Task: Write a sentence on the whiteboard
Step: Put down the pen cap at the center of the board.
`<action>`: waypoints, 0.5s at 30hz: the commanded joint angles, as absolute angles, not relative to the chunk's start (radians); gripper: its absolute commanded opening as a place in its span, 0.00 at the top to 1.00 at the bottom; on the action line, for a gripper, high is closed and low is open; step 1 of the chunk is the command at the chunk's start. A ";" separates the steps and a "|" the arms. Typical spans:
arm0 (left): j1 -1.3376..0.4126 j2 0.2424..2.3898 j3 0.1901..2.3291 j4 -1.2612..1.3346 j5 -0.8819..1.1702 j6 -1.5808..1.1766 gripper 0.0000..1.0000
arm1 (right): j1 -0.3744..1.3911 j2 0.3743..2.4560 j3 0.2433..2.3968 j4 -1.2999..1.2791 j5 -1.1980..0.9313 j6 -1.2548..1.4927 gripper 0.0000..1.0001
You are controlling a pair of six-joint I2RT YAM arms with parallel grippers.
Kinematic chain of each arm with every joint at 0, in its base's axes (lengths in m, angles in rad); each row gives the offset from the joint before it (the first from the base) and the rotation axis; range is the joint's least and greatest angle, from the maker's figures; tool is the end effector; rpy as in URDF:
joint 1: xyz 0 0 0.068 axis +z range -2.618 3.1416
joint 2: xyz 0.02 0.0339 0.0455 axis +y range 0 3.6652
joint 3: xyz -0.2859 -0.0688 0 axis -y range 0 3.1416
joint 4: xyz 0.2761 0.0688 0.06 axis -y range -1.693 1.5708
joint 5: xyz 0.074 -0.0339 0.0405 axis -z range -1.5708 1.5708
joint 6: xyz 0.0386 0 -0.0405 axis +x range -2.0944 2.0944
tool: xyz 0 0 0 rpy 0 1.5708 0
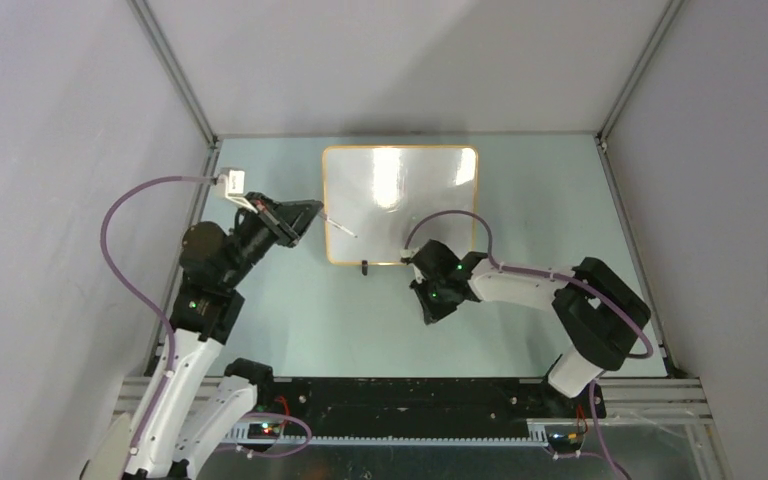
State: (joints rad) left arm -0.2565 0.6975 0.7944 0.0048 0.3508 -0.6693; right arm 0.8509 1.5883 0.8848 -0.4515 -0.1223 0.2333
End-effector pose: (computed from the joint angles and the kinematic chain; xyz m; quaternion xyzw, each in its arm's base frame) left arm 0.1703 -0.0584 0.3948 -0.0085 0.6725 -0.4310 0.6016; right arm 0.2073 0.2435 0.1638 -0.3088 0.9266 0.1575 0.1456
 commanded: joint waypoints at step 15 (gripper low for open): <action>-0.251 0.622 0.731 -0.200 0.223 -0.568 1.00 | 0.886 1.743 1.075 -0.432 0.183 0.255 0.73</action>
State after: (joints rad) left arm -0.2565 0.6331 0.7269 -0.1867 0.2413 -0.6010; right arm 0.8783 1.7248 1.0241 -0.4305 0.1131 0.2539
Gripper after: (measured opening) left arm 0.066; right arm 0.204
